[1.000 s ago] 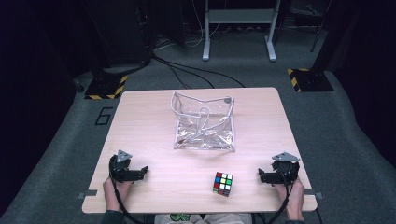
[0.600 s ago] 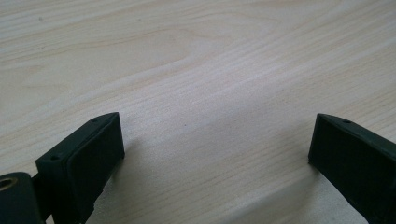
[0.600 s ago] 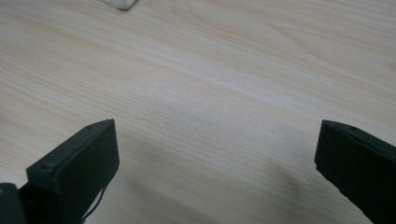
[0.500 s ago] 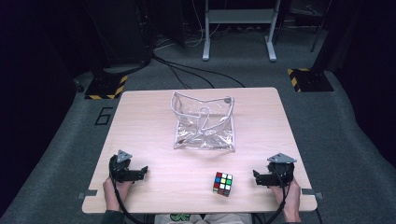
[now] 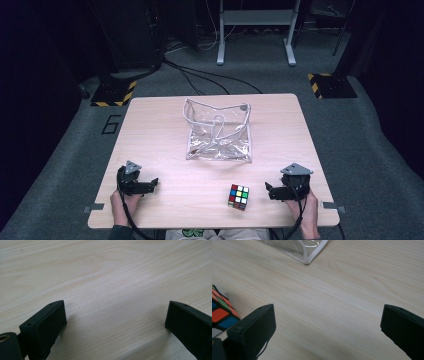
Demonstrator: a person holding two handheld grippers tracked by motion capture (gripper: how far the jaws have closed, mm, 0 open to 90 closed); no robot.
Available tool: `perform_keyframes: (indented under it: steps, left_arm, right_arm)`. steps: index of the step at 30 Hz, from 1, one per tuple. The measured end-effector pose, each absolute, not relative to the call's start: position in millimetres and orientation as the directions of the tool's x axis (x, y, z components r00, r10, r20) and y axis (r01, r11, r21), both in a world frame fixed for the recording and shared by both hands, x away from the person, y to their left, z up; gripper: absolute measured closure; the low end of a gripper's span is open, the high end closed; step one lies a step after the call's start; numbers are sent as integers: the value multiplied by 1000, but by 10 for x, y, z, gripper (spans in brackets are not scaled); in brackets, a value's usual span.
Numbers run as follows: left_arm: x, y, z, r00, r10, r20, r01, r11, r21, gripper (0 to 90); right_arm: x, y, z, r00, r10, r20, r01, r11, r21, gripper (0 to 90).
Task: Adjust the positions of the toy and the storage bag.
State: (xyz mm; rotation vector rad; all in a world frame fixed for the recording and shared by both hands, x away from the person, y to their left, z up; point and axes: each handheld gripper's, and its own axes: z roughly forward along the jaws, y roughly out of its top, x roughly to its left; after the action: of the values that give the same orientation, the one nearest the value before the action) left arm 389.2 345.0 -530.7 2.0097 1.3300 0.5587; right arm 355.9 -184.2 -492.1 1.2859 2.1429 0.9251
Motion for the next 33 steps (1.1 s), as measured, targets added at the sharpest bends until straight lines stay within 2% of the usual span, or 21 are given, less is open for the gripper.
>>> perform_keyframes:
  steps: [33]
  left_arm:
    - [3893, 3449, -5306, 400, 917, -4, 640, -276, 717, 32]
  right_arm:
    - [3439, -1403, -4592, -598, 802, -19, 465, 366, 806, 0]
